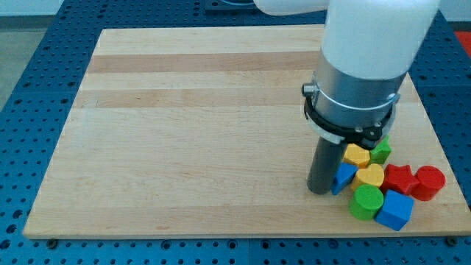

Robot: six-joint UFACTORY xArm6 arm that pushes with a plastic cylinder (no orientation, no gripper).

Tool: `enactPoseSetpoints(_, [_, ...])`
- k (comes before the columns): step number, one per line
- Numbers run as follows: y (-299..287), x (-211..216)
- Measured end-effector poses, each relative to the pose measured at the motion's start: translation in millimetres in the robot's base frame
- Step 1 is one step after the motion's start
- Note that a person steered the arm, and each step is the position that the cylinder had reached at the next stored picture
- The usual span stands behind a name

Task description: Slide the arm to the left of the blue triangle

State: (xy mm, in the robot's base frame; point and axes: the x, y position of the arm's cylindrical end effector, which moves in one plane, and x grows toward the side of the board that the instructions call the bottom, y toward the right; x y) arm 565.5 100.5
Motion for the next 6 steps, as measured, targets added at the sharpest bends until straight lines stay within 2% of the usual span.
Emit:
enactPoseSetpoints(2, [0,21])
enactPoseSetpoints(3, [-1,18])
enactPoseSetpoints(4, [-33,-8])
enactPoseSetpoints(5, [-36,-26])
enactPoseSetpoints(6, [-17,-10])
